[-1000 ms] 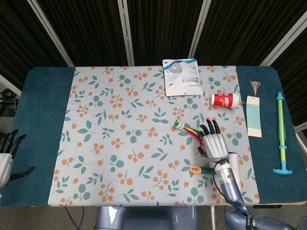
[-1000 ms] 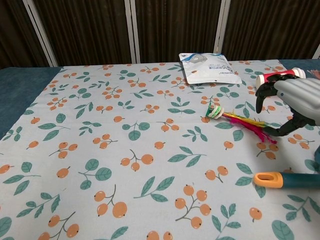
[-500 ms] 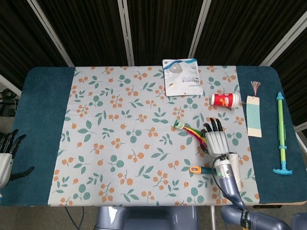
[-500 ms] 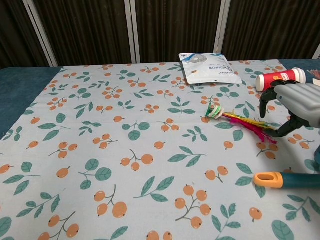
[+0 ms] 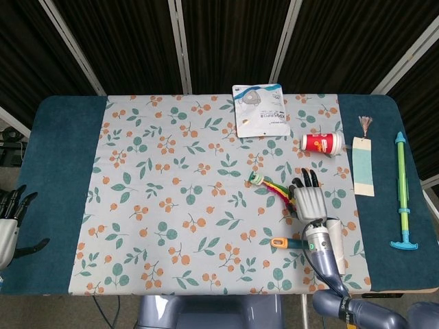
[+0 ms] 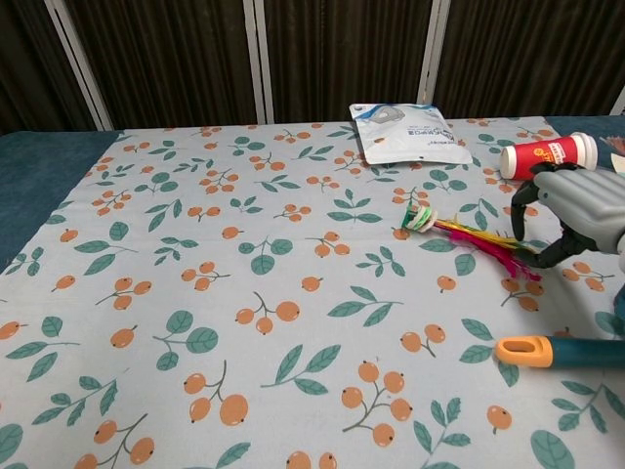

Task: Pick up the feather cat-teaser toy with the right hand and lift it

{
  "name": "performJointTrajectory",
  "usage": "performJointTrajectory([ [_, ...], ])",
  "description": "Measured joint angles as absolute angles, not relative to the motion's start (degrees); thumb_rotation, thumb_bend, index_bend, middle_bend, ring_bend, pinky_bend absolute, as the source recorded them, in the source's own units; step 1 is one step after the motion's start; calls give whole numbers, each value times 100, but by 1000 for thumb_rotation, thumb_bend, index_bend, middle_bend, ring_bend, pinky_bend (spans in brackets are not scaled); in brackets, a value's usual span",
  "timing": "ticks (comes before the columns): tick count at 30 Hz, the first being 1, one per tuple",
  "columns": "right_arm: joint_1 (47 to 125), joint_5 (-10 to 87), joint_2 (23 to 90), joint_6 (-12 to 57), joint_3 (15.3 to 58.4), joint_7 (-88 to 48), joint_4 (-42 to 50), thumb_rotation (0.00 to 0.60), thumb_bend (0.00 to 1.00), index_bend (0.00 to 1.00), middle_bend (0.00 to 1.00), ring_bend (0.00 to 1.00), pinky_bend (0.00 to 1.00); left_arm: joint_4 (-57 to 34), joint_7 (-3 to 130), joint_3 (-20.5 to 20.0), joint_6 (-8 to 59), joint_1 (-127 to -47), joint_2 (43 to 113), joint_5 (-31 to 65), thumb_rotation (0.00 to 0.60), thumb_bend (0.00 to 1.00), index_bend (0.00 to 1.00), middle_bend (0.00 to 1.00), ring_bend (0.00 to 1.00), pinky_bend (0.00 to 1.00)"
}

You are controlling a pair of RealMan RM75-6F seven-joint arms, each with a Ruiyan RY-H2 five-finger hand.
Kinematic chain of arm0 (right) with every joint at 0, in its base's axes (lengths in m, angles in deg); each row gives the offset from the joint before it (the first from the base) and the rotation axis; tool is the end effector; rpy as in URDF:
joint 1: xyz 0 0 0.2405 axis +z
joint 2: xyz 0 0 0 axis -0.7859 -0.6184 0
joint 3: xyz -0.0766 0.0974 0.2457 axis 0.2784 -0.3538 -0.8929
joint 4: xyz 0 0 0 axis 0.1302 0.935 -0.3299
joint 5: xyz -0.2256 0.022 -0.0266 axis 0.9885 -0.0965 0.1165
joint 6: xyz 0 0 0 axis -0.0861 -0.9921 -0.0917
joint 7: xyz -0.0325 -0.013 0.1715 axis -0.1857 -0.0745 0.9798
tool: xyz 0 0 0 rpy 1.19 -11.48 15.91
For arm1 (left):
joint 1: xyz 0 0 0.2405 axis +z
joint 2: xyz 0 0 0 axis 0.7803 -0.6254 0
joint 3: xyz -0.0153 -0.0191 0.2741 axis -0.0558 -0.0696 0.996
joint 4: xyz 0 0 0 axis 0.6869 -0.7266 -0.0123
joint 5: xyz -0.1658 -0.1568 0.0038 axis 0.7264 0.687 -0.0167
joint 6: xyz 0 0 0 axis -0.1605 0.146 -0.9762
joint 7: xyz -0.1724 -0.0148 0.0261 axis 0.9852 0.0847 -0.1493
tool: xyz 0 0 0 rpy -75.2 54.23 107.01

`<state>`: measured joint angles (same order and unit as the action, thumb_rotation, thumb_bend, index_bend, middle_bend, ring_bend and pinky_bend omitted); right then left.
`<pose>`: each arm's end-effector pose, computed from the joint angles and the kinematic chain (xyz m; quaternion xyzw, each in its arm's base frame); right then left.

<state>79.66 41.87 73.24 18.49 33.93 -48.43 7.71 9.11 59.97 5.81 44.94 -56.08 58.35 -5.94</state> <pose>-0.2503 -0.3621 -0.0464 0.6471 -0.3706 0.3337 0.5767 -0.3411 0.2114 0.1503 -0.6046 -0.3818 -0.3525 0.6037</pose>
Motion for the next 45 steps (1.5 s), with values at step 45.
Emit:
performJointTrajectory([
  [45, 7961, 3933, 7327, 1929, 3471, -4950, 799, 600, 408, 587, 308, 0, 0, 907, 5990, 582, 4498, -5608, 5839, -590, 549, 148, 117, 0, 0, 0],
])
